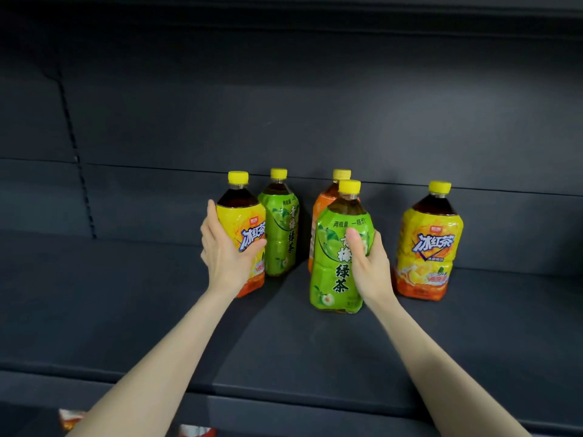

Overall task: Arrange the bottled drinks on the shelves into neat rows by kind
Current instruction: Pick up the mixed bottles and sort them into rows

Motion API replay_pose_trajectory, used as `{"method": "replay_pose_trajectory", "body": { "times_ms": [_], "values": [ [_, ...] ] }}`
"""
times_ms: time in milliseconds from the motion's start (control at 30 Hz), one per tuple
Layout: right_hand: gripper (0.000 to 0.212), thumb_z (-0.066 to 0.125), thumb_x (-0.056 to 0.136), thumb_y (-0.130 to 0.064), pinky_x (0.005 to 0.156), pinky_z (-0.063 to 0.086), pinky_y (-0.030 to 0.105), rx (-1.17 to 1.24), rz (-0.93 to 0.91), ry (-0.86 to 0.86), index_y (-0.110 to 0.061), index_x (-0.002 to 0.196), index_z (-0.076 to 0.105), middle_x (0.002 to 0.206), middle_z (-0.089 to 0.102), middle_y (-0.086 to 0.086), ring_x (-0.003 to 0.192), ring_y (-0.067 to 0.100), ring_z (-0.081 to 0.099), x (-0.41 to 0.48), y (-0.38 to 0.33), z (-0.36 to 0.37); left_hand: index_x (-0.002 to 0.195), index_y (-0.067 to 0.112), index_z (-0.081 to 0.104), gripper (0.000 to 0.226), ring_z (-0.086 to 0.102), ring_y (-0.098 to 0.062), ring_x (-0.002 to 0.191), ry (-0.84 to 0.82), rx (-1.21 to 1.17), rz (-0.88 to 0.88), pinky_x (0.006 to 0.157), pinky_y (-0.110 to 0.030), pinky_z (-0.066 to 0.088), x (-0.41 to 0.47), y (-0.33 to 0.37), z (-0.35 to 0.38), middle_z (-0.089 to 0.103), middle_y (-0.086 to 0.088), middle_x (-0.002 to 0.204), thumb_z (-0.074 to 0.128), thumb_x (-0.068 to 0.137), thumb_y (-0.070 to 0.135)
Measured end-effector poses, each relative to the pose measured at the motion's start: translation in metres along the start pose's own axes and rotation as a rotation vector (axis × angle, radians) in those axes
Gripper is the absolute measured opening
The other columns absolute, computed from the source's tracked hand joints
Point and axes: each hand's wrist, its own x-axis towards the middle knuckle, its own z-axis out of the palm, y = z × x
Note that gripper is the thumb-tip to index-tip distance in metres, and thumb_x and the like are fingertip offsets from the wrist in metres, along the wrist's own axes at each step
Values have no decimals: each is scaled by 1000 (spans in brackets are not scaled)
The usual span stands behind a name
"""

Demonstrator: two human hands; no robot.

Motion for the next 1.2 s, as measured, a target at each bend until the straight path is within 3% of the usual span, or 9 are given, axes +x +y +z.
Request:
{"method": "replay_pose_trajectory", "body": {
  "times_ms": [133, 333, 467, 600, 667, 833, 933, 1100, 1200],
  "values": [
    [38, 55, 92, -41, 80, 47, 24, 9, 2, 14, -18, 122, 52, 100, 64, -16, 93, -3, 60, 1, 2, 0, 150, 20, 5, 109, 26, -32, 136, 15, 68, -55, 104, -57, 23, 22, -11, 3, 24, -11, 151, 80, 72, 32],
    [28, 54, 92, -40, 74, 47, 15, 4, 3, 8, -23, 115, 52, 99, 64, -16, 91, -3, 61, 2, 3, 1, 151, 17, -1, 112, 26, -38, 133, -41, 45, -101, 103, -55, 29, 45, -25, 7, 22, -19, 147, 79, 74, 30],
    [31, 54, 92, -40, 70, 46, 12, 6, -6, 23, -22, 117, 52, 98, 64, -18, 88, -5, 62, 2, 3, 2, 150, 11, -8, 111, 16, -35, 142, -79, 98, -140, 111, -51, 21, 51, -23, 6, 12, -18, 156, 73, 79, 35],
    [30, 54, 92, -40, 72, 47, 17, 16, -5, 18, -21, 115, 53, 98, 65, -15, 89, -3, 63, 2, 3, 2, 143, 2, 28, 75, 33, -33, 129, 208, 164, 172, 104, -42, 28, 24, 7, 10, 34, -21, 142, 68, 84, 26],
    [29, 54, 92, -39, 73, 47, 19, 25, -7, 19, -21, 115, 53, 100, 66, -13, 90, -2, 63, 3, 5, 2, 136, 0, 39, 61, 38, -31, 126, 133, 90, 318, 104, -34, 29, 22, 24, 22, 41, -20, 136, 66, 86, 23],
    [30, 56, 93, -35, 66, 48, 10, 35, -19, 10, -20, 118, 55, 98, 68, -13, 83, -9, 65, 4, 9, -2, 148, 6, 17, 85, 30, -32, 136, -49, 489, 245, 103, -41, 29, 45, 33, 59, 29, -16, 152, 54, 88, 52],
    [31, 57, 93, -32, 63, 49, 9, 43, -17, 6, -17, 121, 55, 98, 69, -11, 83, -7, 67, 5, 10, -3, 148, 10, 19, 85, 34, -33, 130, -59, 648, 274, 97, -42, 29, 48, 30, 65, 39, -14, 146, 55, 86, 56],
    [30, 56, 93, -33, 64, 50, 11, 48, -25, 9, -18, 119, 56, 97, 70, -10, 84, -4, 68, 6, 9, -5, 146, 18, 30, 81, 36, -31, 125, -87, 496, 285, 97, -40, 25, 40, 37, 52, 46, -9, 140, 65, 81, 49],
    [24, 59, 90, -41, 80, 55, 28, 64, -31, 29, -25, 109, 59, 97, 71, -7, 91, 7, 69, 6, 8, -8, 145, 22, 35, 82, 35, -27, 123, -92, 320, 246, 97, -36, 22, 24, 43, 35, 48, -5, 137, 71, 76, 49]
  ]
}}
